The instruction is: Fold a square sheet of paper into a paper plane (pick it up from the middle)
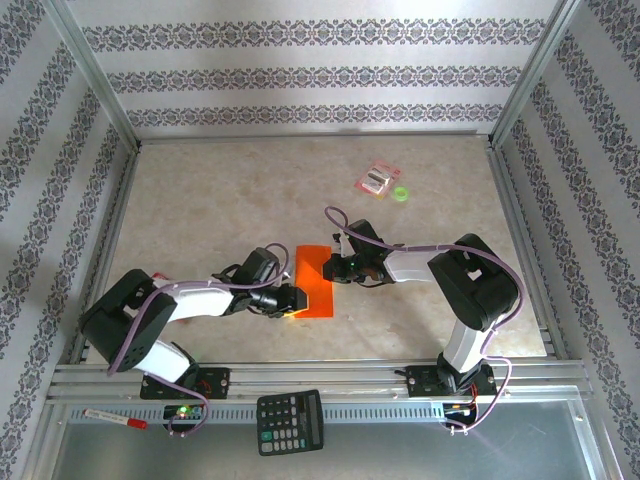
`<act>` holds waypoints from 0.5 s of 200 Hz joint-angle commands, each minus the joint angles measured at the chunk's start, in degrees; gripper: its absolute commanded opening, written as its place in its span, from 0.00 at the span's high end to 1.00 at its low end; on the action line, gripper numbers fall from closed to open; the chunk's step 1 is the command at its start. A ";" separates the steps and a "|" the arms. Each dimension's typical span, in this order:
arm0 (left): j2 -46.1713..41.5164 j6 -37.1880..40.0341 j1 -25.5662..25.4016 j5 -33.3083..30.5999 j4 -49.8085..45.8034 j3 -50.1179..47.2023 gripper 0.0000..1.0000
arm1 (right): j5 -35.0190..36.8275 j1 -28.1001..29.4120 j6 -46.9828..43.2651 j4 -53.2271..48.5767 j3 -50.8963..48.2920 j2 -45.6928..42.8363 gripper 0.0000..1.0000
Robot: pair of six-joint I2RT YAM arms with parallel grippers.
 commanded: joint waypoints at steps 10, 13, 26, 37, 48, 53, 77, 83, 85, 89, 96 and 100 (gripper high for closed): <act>-4.39 -1.67 -0.62 0.52 0.82 -0.68 0.67 | 5.62 -0.18 -1.20 -8.02 -3.07 2.74 1.00; -4.43 -1.60 -0.65 0.34 0.63 -0.60 0.67 | 5.63 -0.24 -1.11 -8.01 -3.06 2.78 1.00; -3.76 -1.00 -0.69 -0.34 -0.83 -0.27 0.67 | 5.55 -0.18 -1.11 -8.03 -3.01 2.74 1.00; -2.56 -1.01 -0.65 -0.19 -1.54 -0.25 0.68 | 5.55 -0.23 -1.11 -7.98 -2.99 2.81 1.00; -1.26 -1.43 -0.65 0.25 -1.53 -0.68 0.68 | 5.61 -0.21 -1.19 -8.01 -3.01 2.79 1.00; -0.92 -1.85 -0.66 0.33 -1.20 -1.17 0.68 | 5.63 -0.18 -1.15 -8.01 -3.00 2.87 1.00; -0.20 -1.46 -0.59 0.25 -2.70 -2.45 0.69 | 5.54 -0.21 -1.27 -8.04 -2.91 2.96 1.00; -0.38 -0.88 -0.56 -0.18 -4.00 -2.42 0.69 | 5.54 -0.23 -1.36 -8.03 -2.94 3.03 1.00; -0.48 -0.77 -0.56 -0.31 -4.35 -2.46 0.69 | 5.54 -0.24 -1.37 -8.03 -2.91 3.05 1.00; -0.93 -0.62 -0.56 -0.42 -4.70 -2.41 0.69 | 5.54 -0.27 -1.37 -8.03 -2.90 3.03 1.00; -1.81 -0.59 -0.56 -0.30 -4.86 -2.34 0.69 | 5.47 -0.27 -1.40 -8.04 -2.84 2.97 1.00; -2.35 -0.61 -0.56 -0.11 -4.74 -2.32 0.69 | 5.45 -0.28 -1.46 -8.03 -2.81 3.00 1.00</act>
